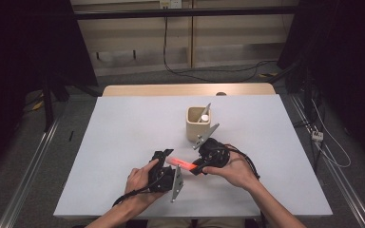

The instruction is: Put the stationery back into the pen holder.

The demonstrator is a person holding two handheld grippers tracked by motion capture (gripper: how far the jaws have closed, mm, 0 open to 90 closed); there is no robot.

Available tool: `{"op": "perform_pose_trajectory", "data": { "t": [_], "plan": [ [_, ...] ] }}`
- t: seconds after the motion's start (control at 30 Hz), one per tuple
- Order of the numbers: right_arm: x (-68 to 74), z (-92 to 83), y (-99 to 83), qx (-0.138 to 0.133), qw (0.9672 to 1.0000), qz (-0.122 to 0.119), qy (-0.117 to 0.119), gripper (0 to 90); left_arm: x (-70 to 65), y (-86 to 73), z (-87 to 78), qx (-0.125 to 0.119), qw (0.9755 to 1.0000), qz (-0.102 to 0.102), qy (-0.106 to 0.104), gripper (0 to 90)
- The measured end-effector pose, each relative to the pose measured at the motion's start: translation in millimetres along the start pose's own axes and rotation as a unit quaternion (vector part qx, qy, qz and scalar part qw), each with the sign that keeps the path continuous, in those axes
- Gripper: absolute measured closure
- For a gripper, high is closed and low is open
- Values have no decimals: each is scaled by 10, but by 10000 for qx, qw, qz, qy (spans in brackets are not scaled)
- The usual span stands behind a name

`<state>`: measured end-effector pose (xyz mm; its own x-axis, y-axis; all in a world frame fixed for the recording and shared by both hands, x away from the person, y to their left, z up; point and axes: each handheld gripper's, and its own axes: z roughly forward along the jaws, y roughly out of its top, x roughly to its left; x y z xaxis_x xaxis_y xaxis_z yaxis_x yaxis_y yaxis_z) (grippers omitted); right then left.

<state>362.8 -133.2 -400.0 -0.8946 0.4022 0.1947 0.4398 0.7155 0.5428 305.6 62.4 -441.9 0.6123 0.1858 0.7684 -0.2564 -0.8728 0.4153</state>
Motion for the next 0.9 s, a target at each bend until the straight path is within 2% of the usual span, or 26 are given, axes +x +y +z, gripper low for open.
{"op": "perform_pose_trajectory", "data": {
  "t": [0.03,0.07,0.1,0.17,0.2,0.27,0.33,0.43,0.53,0.6,0.73,0.83,0.87,0.9],
  "plan": [
    [1,8,4,-14,10000,14,-6,681,7,9,-5,125,9996,248,1,293],
    [0,14,11,-5,10000,32,-3,681,-8,9,6,83,9996,274,15,322],
    [-2,18,20,11,10000,51,10,681,-4,16,-5,179,9989,433,23,338],
    [0,34,36,-24,9999,89,71,681,-26,26,-17,178,9975,674,111,398],
    [-1,48,43,-17,9999,72,86,681,-44,30,-15,91,9972,737,80,402],
    [7,70,55,-15,9999,82,91,681,-62,43,-18,72,9963,850,56,410],
    [12,77,61,-13,9999,62,105,681,-89,55,-34,49,9936,1121,95,485],
    [26,75,60,-48,9998,152,142,681,-114,65,-26,51,9930,1179,42,589],
    [10,67,49,-87,9997,187,150,680,-109,58,-17,18,9936,1126,56,679],
    [2,65,41,-130,9996,200,165,680,-115,53,-24,3,9927,1204,77,693],
    [3,37,-2,-340,9992,160,148,675,-138,58,-18,10,9936,1125,-83,754],
    [10,16,-42,-482,9987,138,84,671,-128,68,-11,-14,9954,938,-198,770],
    [8,8,-55,-535,9984,136,83,668,-116,67,-9,-13,9966,765,-312,770],
    [5,-3,-67,-571,9982,160,60,660,-107,64,-3,-40,9971,679,-342,771]
  ]
}}
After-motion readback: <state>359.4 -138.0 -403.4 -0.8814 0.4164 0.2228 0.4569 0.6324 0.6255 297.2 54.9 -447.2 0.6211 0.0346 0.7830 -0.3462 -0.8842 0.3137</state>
